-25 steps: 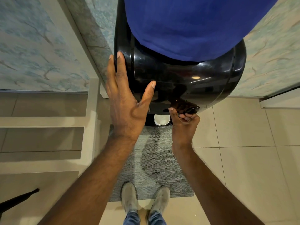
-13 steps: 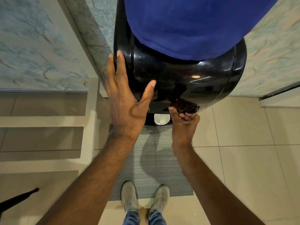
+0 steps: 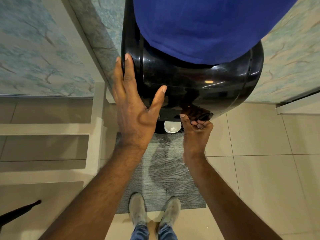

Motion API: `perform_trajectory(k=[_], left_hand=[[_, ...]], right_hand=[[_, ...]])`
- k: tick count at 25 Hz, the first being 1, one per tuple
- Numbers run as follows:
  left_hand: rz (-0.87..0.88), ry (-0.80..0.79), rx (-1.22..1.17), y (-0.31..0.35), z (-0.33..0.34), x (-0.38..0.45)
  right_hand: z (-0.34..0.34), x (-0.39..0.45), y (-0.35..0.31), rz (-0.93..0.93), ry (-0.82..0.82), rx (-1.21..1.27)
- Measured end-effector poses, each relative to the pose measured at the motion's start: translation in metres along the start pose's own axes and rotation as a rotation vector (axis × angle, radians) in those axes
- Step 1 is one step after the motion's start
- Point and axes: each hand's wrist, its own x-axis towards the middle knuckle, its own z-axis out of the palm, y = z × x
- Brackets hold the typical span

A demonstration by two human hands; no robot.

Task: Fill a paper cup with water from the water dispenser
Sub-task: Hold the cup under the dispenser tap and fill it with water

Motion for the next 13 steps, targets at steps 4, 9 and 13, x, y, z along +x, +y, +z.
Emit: perform_trajectory(k=[4, 9, 13], left_hand=[[-0.003, -0.003, -0.007, -0.0003, 0.0003, 0.0006], [-0.002, -0.002, -0.006, -0.0003, 0.0004, 0.0005], [0.002, -0.003, -0.012, -0.0001, 0.0002, 0.0002]], right_hand=[[0.0001, 0.0004, 0.0004, -0.004, 0.000, 0.003], [0.0003, 0.0000, 0.0003, -0.003, -0.004, 0.009], [-0.0001, 0.0000, -0.0008, 0.002, -0.017, 0.015]])
